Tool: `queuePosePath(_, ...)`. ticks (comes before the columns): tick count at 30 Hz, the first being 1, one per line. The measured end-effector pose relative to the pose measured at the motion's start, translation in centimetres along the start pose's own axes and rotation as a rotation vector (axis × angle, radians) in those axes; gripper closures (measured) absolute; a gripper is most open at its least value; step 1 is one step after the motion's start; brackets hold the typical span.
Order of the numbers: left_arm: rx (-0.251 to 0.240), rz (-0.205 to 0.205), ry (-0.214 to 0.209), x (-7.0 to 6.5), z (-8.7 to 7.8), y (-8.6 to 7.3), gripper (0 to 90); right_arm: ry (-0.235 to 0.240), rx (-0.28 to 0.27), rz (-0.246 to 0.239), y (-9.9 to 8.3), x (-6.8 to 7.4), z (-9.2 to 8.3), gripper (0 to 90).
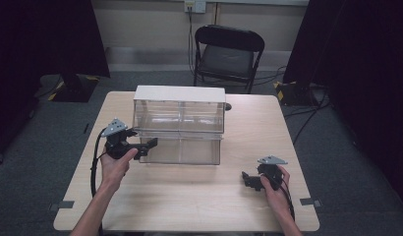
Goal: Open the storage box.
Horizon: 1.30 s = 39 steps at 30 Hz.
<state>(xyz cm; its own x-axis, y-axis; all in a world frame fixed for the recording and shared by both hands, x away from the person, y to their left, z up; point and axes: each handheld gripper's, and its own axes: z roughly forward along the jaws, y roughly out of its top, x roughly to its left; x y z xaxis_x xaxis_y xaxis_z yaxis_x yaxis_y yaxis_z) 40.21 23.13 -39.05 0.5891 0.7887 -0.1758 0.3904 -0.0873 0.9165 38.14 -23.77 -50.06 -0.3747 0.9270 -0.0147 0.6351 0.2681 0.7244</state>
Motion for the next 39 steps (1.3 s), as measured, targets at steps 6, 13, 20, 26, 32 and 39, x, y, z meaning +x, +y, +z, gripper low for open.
queuePosePath(6, 0.000, 0.001, 0.000, 0.00, -0.08, -0.01, 9.0, 0.000, 0.000, 0.001, 0.00, 0.00, 0.00, 6.6)
queuePosePath(13, -0.001, 0.001, 0.001, 0.00, -0.08, 0.00, 9.0, 0.000, 0.000, 0.001, 0.00, 0.00, 0.00, 6.6)
queuePosePath(20, 0.000, -0.002, -0.001, -0.03, -0.07, -0.01, 9.0, 0.000, 0.000, 0.001, 0.00, 0.00, 0.00, 6.6)
queuePosePath(26, -0.001, -0.002, -0.001, -0.03, -0.09, -0.01, 9.1, 0.000, 0.000, 0.001, 0.00, 0.00, 0.00, 6.6)
queuePosePath(32, -0.001, 0.000, 0.001, -0.06, -0.12, -0.02, 9.2, 0.000, 0.000, 0.000, 0.00, 0.00, 0.00, 6.6)
queuePosePath(39, 0.003, 0.009, 0.002, -0.03, -0.13, 0.03, 9.4, 0.000, 0.000, 0.000, 0.00, 0.00, 0.00, 6.6)
